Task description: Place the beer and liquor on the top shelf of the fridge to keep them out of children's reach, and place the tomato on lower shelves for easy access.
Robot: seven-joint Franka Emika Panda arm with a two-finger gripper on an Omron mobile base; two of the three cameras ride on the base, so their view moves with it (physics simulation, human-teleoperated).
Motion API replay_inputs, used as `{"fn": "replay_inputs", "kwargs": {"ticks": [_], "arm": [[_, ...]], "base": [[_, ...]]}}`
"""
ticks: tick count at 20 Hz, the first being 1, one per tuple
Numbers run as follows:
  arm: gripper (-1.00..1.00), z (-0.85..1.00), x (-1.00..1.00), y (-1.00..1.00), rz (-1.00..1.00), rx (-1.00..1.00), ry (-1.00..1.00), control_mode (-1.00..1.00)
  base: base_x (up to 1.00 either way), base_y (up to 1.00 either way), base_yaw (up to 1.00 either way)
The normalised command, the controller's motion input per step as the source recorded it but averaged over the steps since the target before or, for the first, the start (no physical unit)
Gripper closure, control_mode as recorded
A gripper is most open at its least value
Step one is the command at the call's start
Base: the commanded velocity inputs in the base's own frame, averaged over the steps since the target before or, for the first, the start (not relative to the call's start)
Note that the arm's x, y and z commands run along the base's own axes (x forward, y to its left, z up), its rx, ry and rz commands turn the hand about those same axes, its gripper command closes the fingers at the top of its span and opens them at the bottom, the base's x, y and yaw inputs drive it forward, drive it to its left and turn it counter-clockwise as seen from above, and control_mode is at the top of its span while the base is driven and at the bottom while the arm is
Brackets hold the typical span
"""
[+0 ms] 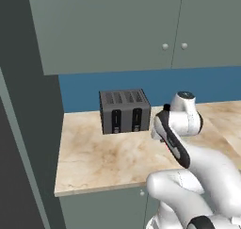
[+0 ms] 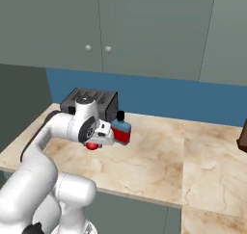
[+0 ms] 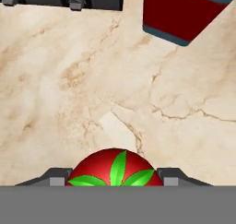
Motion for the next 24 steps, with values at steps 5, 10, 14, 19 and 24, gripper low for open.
{"fn": "replay_inputs", "kwargs": {"ticks": [5,10,14,19,24], "arm": [[1.00,0.85,-0.73,0.03,0.22,-0.02,-0.48,-1.00],[1.00,0.95,-0.47,0.00,0.12,-0.03,-0.33,-1.00],[1.00,0.91,-0.31,0.08,0.06,-0.08,-0.17,-1.00],[1.00,0.37,-0.41,0.25,0.03,-0.13,-0.07,-1.00],[1.00,0.38,-0.49,0.29,0.01,-0.15,-0.05,-1.00]], "base": [[0.00,0.00,0.00],[0.00,0.00,0.00],[0.00,0.00,0.00],[0.00,0.00,0.00],[0.00,0.00,0.00]]}}
